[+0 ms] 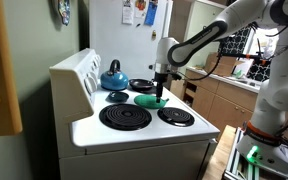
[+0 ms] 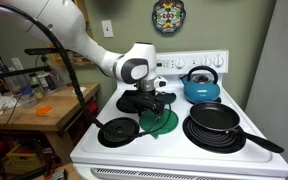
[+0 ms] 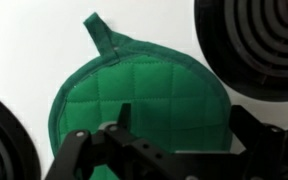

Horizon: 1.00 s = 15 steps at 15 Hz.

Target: Use the kitchen mitt to move the pan from the back right plate to the back left one

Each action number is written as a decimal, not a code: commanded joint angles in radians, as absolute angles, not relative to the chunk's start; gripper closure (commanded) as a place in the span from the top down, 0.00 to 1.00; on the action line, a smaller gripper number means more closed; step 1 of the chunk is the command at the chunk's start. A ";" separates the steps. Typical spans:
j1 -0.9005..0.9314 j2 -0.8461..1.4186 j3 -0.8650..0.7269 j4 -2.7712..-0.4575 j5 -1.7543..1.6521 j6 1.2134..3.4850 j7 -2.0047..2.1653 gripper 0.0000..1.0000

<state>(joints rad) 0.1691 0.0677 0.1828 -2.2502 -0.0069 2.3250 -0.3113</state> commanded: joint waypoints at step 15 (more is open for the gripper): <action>0.145 0.115 0.191 -2.233 -0.037 2.421 -0.451 0.09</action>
<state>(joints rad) 0.1551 0.1444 0.1821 -2.2211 -0.0499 2.4517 -0.4263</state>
